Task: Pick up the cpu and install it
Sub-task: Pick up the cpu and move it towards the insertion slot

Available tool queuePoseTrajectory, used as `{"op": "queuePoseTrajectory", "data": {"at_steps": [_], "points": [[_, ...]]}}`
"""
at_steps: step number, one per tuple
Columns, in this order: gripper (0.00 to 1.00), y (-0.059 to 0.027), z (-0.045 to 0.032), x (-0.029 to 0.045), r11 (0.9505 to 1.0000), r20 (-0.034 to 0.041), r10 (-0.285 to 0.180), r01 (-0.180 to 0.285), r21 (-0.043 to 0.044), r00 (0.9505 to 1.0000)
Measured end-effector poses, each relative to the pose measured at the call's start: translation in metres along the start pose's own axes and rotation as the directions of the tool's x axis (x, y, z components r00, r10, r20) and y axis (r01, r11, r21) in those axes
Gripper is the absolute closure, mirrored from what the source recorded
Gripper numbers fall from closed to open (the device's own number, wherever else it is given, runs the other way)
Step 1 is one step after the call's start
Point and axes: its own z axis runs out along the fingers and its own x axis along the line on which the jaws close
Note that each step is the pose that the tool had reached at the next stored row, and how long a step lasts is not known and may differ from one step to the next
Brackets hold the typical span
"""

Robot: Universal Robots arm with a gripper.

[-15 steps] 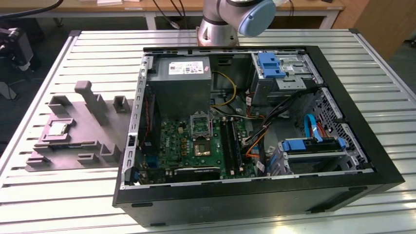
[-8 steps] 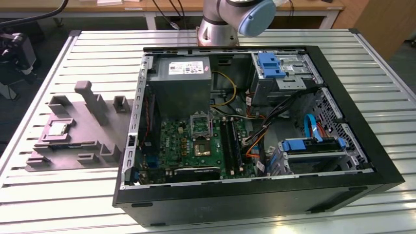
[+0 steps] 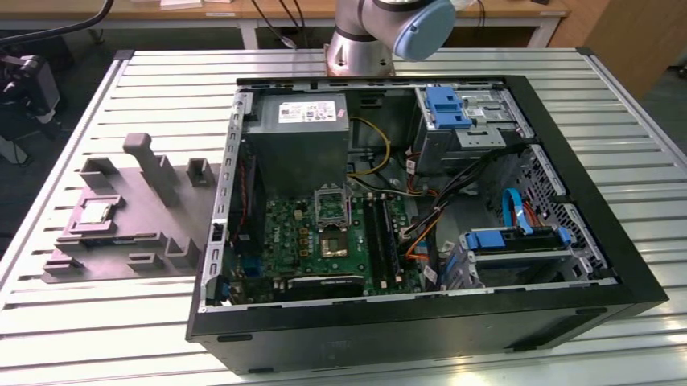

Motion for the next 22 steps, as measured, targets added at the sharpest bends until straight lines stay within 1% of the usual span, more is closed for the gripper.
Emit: {"op": "queuePoseTrajectory", "data": {"at_steps": [17, 22], "points": [[0.47, -0.0024, 0.0126, 0.0013, 1.0, -0.0003, 0.0, 0.0, 0.0001, 1.0], [0.47, -0.0026, 0.0168, 0.0016, 1.0, -0.0026, 0.0, 0.0, 0.0002, 1.0]]}}
